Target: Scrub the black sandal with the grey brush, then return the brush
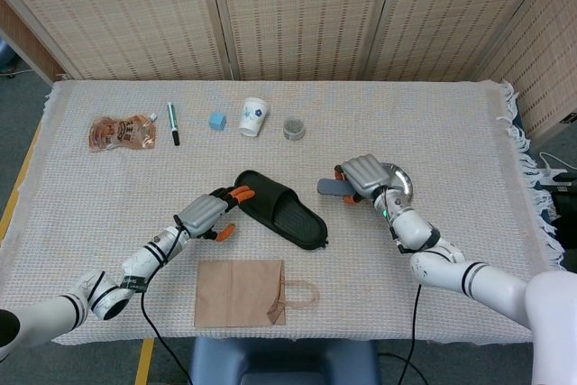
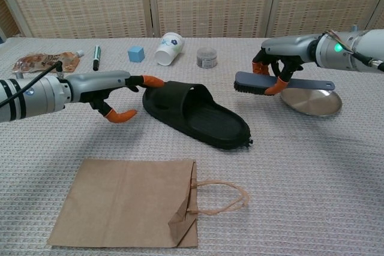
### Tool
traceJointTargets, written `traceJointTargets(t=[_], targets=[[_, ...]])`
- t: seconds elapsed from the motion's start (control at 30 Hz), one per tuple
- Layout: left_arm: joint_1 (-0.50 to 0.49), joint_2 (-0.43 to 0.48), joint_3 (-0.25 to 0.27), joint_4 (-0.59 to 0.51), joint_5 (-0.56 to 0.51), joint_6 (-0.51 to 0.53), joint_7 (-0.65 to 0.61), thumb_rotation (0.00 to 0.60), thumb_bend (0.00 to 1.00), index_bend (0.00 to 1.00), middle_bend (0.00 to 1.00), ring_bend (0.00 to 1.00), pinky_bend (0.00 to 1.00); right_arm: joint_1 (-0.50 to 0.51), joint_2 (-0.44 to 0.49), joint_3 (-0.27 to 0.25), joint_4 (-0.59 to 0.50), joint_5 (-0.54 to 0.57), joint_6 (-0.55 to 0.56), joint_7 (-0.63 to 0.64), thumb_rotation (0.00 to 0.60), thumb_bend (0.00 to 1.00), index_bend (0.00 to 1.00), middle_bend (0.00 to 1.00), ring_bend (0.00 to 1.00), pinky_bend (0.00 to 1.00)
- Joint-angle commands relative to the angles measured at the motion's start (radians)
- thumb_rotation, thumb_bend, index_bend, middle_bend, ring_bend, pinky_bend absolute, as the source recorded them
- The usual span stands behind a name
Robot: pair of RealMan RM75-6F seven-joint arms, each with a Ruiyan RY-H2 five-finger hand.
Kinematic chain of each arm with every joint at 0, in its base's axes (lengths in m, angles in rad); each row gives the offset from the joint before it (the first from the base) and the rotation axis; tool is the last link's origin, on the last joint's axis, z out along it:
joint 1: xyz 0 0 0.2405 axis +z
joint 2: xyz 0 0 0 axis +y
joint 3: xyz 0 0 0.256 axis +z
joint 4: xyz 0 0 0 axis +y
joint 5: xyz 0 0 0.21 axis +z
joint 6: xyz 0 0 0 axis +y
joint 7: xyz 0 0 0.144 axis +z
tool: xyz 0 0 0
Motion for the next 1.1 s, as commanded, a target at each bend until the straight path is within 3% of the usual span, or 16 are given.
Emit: traceJointTargets(t=[0.03,0.2,0.47,0.73,1.1], targets=[[-0.008,-0.007,0.008,0.005,0.000,-0.004,0.000,0.600,0.55,0.00,0.00,0.00,0.09,0.021,-0.031,-0.007,0.014,0.009,-0.002,-0.013,0.600,0.39,0.83,0.57,0.55,0.83],[-0.021,-0.014,0.017,0.003,0.000,-0.007,0.002,0.600,0.55,0.00,0.00,0.00,0.09,0.049,-0.076,0.002,0.044,0.037,0.005,-0.016,0.600,0.39,0.83,0.57,0.55,0.83],[-0.036,0.005,0.034,-0.015,0.005,-0.001,0.012,0.600,0.56,0.00,0.00,0.00,0.09,0.040,-0.046,-0.005,0.030,0.020,0.029,0.011,0.600,0.39,0.83,0.57,0.55,0.83],[-0.052,0.007,0.048,-0.002,0.003,-0.014,-0.003,0.600,0.56,0.00,0.00,0.00,0.09,0.088,-0.104,0.035,0.113,0.048,-0.030,0.080,0.600,0.39,0.83,0.57,0.55,0.83],[-0.071,-0.009,0.066,0.035,0.011,-0.017,-0.037,0.600,0.55,0.00,0.00,0.00,0.09,0.158,-0.183,0.040,0.198,0.059,-0.073,0.083,0.600,0.39,0.83,0.57,0.55,0.83]])
